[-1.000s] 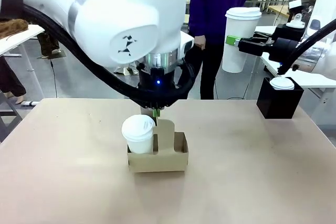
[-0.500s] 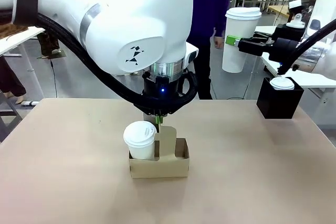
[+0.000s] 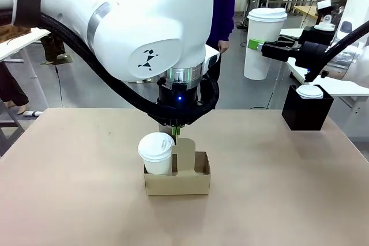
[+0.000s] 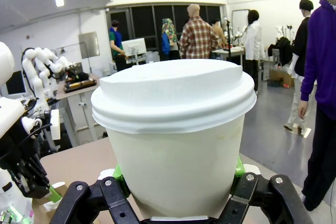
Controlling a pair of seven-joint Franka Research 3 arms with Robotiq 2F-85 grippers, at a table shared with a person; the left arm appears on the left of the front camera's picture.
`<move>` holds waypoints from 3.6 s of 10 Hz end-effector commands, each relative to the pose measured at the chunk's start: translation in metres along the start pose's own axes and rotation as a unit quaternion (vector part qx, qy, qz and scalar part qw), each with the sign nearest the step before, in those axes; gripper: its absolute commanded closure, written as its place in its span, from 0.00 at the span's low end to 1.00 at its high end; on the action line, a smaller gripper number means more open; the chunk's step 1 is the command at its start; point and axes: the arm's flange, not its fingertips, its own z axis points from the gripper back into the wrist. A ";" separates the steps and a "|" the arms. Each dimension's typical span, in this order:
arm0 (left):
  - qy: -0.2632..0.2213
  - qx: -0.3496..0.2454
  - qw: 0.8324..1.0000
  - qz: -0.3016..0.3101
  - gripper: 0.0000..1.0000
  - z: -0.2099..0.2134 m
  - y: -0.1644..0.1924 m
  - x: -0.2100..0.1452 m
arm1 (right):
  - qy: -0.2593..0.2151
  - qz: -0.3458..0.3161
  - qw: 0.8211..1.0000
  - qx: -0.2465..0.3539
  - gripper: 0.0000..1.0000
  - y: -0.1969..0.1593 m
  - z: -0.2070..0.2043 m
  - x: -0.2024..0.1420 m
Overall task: Pour a drink into a cup and package it in a carrier.
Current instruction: Insert the held 600 ml Paper Cup into the Cup Carrier.
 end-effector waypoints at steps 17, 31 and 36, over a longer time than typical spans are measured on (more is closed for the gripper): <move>0.035 -0.187 0.908 -0.372 0.00 0.047 0.153 0.072 | 0.083 -0.037 0.931 0.352 0.20 0.030 -0.051 -0.096; -0.099 -0.378 0.774 -0.498 0.00 -0.046 0.313 0.069 | -0.009 -0.060 0.862 0.503 0.20 0.072 -0.115 -0.210; -0.087 -0.364 0.775 -0.509 0.00 -0.051 0.317 0.070 | 0.021 -0.051 0.852 0.521 0.20 0.064 -0.125 -0.238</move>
